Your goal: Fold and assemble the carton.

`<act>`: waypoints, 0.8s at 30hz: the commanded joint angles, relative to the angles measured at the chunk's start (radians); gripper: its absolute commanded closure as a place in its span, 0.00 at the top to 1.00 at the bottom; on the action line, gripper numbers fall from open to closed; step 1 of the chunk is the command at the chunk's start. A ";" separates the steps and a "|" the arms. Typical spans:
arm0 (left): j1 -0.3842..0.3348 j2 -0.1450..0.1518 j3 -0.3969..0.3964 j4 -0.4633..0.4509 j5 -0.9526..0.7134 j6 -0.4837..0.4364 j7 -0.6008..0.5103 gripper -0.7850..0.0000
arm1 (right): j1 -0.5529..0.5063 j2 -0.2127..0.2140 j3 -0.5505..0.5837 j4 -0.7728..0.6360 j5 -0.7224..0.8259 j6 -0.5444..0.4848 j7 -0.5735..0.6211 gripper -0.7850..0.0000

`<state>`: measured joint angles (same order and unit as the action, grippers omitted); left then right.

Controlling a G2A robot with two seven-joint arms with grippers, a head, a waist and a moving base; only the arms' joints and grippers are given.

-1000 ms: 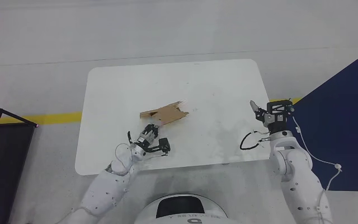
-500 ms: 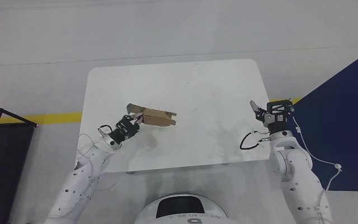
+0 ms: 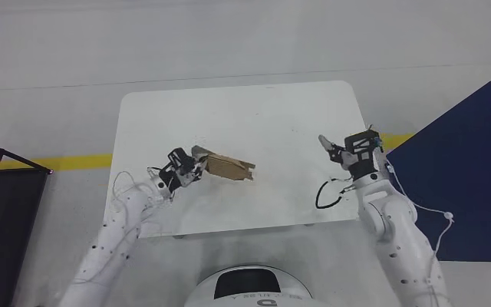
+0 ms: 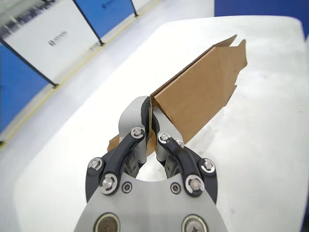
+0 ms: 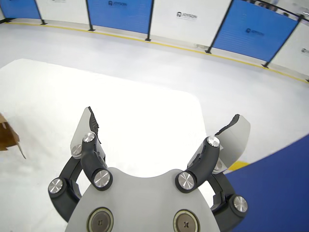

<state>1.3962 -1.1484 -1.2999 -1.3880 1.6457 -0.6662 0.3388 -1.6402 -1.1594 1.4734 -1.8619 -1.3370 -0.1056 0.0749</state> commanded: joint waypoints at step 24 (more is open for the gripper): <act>-0.102 0.009 -0.034 0.140 -0.244 -0.096 -0.046 0.00 | 0.085 -0.022 -0.195 -0.033 -0.145 0.029 0.073 1.00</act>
<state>1.2998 -1.1394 -1.3379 -1.2437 1.4013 -0.7605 0.2943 -1.5560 -1.1808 1.2777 -1.8954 -1.4871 -0.0794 0.1505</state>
